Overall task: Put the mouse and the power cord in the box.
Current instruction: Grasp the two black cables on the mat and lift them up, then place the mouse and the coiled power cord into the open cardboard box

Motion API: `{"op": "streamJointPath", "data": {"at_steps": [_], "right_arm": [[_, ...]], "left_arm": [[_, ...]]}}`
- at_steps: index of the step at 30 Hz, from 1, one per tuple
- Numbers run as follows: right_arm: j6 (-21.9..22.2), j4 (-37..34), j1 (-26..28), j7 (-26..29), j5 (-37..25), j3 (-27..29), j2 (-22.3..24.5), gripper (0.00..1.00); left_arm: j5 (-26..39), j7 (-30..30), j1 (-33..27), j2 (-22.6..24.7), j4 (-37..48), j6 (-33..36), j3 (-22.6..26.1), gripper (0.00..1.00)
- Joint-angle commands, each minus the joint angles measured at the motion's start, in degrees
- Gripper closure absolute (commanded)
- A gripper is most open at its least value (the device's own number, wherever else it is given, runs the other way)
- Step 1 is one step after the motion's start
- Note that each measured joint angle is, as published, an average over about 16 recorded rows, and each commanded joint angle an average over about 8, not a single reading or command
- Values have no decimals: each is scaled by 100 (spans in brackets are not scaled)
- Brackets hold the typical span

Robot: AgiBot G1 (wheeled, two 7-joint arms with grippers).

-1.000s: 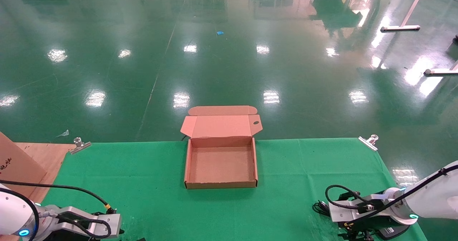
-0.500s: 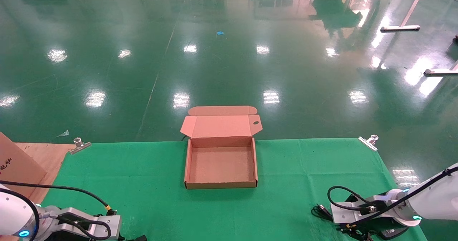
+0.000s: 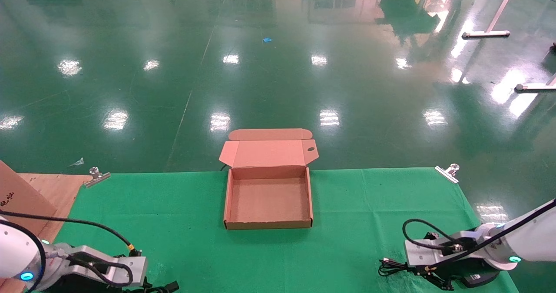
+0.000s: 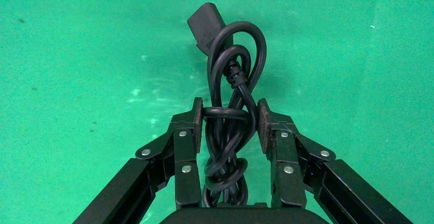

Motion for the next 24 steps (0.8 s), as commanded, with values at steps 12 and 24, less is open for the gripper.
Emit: {"op": "streamJointPath", "data": {"at_steps": [12, 24], "right_arm": [[-1390, 206, 990, -91, 307, 209, 99, 100], [-1764, 311, 1914, 182, 475, 325, -259, 100]], "left_arm": [[9, 98, -757, 73, -340, 488, 6, 100], [-46, -80, -1688, 424, -787, 734, -44, 100]]}}
